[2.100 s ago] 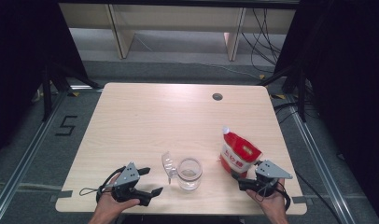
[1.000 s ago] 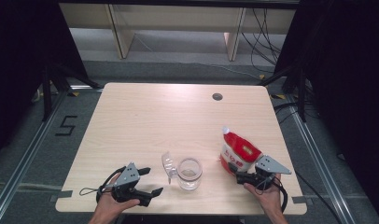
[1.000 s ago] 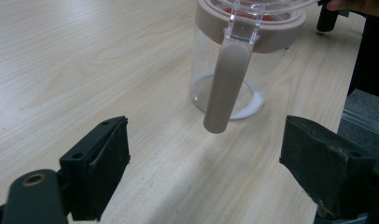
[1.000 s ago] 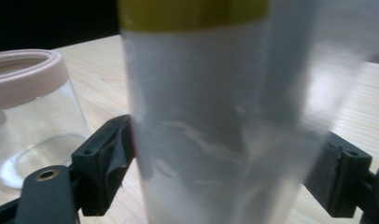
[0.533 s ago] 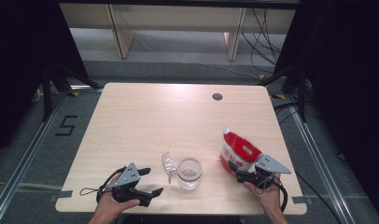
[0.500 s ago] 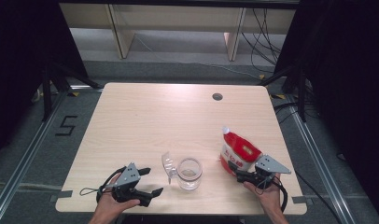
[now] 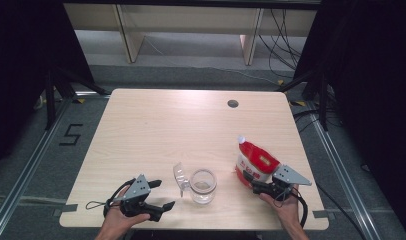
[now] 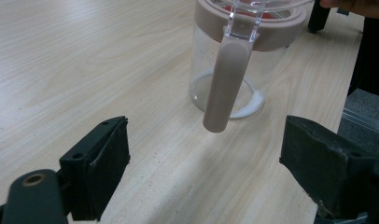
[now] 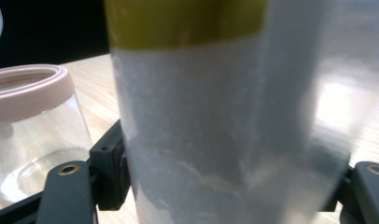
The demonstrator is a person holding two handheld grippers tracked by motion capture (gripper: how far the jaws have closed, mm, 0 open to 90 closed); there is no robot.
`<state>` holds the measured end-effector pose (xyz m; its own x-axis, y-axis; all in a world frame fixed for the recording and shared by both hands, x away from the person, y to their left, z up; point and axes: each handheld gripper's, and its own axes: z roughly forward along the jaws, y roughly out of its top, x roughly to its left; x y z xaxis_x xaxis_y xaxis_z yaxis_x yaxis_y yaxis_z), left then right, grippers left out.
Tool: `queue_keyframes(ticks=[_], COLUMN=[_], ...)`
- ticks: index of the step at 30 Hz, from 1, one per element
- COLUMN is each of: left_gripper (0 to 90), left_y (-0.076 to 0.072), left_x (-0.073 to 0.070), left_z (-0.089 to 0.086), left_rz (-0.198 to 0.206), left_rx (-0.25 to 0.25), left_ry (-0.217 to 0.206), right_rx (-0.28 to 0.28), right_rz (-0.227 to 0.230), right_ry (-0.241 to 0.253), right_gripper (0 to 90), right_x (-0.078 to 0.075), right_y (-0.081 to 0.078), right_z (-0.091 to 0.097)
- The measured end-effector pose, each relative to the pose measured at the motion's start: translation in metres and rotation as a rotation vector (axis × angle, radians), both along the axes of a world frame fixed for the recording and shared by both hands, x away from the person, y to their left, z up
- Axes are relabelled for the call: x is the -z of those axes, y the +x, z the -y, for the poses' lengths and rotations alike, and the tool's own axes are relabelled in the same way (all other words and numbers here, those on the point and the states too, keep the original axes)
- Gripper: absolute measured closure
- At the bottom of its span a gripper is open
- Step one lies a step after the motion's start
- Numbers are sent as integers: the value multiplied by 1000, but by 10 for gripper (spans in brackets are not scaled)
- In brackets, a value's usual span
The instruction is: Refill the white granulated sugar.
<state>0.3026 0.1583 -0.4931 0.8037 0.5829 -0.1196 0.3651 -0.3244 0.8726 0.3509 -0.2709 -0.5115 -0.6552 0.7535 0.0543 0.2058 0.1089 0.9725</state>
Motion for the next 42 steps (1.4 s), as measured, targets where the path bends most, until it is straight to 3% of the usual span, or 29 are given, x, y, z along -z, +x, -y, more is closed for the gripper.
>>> queue_keyframes(ticks=[1,3,4,5,7,8,9,13,14,16,17,18,19,20,23,25,27,28,29,30,33,34,35,36,38,39,40,41,42], left_gripper=[152,152,151,152,152,152,152,152,152,152,152,152,152,152,152,153,153,153,153,153,153,153,153,153,153,153,153,153,153], left_y=[0,0,0,0,0,0,0,0,0,1,1,1,1,1,1,0,0,0,0,0,0,0,0,0,1,0,0,0,0], left_x=[0,0,0,0,0,0,0,0,0,0,0,-1,-1,-1,-1,0,0,0,0,0,-1,-1,-1,-1,0,0,0,0,0], left_z=[0,0,0,-1,-1,0,0,0,0,-2,-2,-2,-2,-2,-2,-1,-1,-1,-1,-1,-2,-2,-2,-3,-2,-2,-2,-2,-1], left_rz=[1,-4,-1,3,3,2,2,3,4,11,11,11,12,12,12,7,10,8,6,6,7,6,10,10,4,6,1,1,1], left_rx=[4,-2,0,2,3,0,1,7,7,11,11,11,11,11,11,6,5,3,2,2,-1,1,0,0,2,0,-3,-3,-4], left_ry=[5,-3,4,5,5,-2,-2,8,7,35,35,35,35,33,36,7,6,4,3,3,7,5,10,10,2,2,-1,0,-1], right_rx=[-46,-15,-19,-18,-46,-39,-46,-46,-19,-19,-33,-14,-8,-22,-25,-8,-32,-22,-16,-38,-36,-32,-54,-48,-33,-42,-40,-28,-35], right_rz=[-9,-11,-12,30,31,41,32,43,14,26,58,54,57,32,33,76,35,49,9,63,71,36,65,81,55,71,119,118,88], right_ry=[-1,-5,3,-5,-3,-25,-7,-33,-23,-13,-12,-32,-20,-14,-30,-35,-43,-76,-42,-79,-109,-81,-113,-112,-112,-119,-143,-145,-147], right_gripper=[276,306,318,335,401,407,412,431,433,437,439,440,442,443,447,448,451,452,453,453,456,456,457,457,458,458,458,458,459], right_x=[0,0,0,1,0,0,0,-2,-2,-2,-2,-3,-3,-4,-5,-5,-7,-9,-9,-9,-11,-12,-12,-13,-15,-16,-16,-17,-18], right_y=[1,1,1,3,2,1,0,1,-3,-3,0,-1,-2,-3,-4,-3,-5,-6,-10,-7,-10,-14,-12,-13,-16,-16,-13,-14,-18], right_z=[1,0,-1,0,-1,-2,-3,-2,-2,-4,-4,-4,-5,-5,-5,-4,-5,-4,-6,-5,-7,-9,-9,-9,-10,-9,-8,-8,-9])
